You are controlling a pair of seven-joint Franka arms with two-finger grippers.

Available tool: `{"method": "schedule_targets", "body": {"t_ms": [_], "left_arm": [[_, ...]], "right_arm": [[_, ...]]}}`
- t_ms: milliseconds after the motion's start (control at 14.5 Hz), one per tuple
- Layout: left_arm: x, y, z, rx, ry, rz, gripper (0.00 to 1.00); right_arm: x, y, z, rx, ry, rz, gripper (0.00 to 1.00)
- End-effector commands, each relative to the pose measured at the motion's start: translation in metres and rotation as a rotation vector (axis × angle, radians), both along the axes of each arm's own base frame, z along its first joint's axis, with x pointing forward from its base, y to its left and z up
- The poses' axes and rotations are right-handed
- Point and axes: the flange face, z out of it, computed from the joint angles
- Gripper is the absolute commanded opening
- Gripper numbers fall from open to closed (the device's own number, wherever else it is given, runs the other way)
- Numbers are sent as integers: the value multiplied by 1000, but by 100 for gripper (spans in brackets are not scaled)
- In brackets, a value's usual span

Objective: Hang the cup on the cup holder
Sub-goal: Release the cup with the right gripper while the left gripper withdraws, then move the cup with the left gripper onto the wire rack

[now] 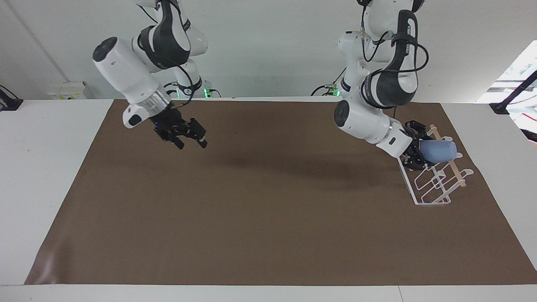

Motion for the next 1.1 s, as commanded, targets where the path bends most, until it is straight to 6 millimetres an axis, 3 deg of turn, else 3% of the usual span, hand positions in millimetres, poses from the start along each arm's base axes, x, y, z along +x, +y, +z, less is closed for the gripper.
{"method": "schedule_targets", "body": {"t_ms": [0,138,481,550,756,1031], "left_arm": [[9,8,-39,202,-96,20,0],[16,21,-58,300,-184,18,0],[22,36,-67,334,-247,34,0],[25,48,-77,342,-255,48,0],[28,57,-92,340,-270,55,0],[31,60,-108,317,-274,53,0]], "right_arm": [[7,-28,20,-172,30,111,99],[5,-33,50,-267,48,143,99],[-12,-36,105,-321,132,165,99],[-20,-37,107,-345,177,171,99],[-28,-8,117,-427,188,234,99],[-30,-9,107,-385,183,284,99]]}}
